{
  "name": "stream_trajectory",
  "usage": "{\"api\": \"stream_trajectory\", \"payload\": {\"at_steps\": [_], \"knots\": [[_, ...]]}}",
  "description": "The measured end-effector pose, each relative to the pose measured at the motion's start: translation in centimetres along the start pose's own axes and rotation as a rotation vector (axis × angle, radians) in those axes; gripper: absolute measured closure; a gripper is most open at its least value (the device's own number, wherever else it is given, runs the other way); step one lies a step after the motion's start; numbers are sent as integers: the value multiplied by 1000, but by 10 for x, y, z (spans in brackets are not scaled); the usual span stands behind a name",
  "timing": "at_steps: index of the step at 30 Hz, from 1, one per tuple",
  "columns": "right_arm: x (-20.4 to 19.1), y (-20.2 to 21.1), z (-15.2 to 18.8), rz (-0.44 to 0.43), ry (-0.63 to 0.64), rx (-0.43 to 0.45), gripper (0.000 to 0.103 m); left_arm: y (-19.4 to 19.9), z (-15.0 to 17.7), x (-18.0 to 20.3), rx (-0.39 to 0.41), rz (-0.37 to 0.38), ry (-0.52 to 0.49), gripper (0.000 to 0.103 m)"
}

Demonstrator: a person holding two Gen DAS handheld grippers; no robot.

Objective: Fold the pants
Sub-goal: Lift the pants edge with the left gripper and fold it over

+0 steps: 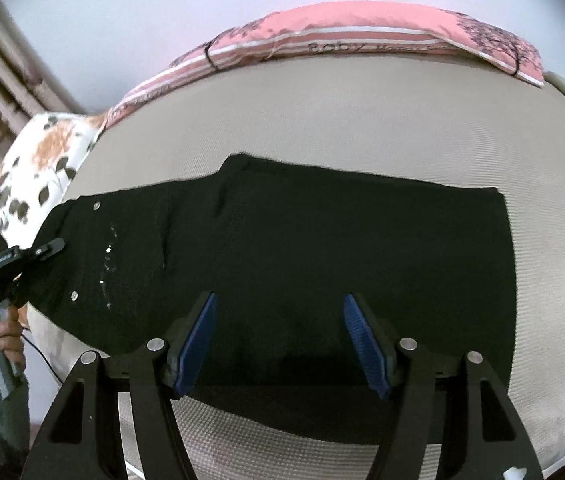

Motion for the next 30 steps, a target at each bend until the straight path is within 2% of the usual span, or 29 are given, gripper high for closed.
{"api": "stream_trajectory", "payload": {"at_steps": [5, 9, 14, 17, 22, 27, 30], "knots": [[24, 7, -6, -7, -56, 21, 40, -3, 7, 66, -11, 34, -68, 84], [47, 14, -12, -14, -109, 40, 40, -23, 21, 127, -41, 71, -143, 84], [81, 27, -17, -2, -148, 69, 40, -74, 53, 192, -116, 75, -262, 84], [103, 36, -20, 8, -167, 83, 40, -111, 77, 216, -176, 57, -321, 84], [142, 48, -21, 24, -225, 103, 40, -179, 127, 234, -276, -23, -415, 84], [171, 48, -16, 34, -269, 94, 40, -231, 166, 230, -309, -191, -543, 84], [179, 46, -14, 26, -288, 81, 40, -248, 179, 224, -331, -260, -574, 79]]}}
Point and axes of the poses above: each gripper's, at about its wrist camera, not at the fingertips, and y roughly against the way its jaws point, x to its right, z to its underside, the point moved 9 cm from there along -y, roughly the way its jaws point, and after that the axes turned 8 degrees about z, right-handed, at the moved point
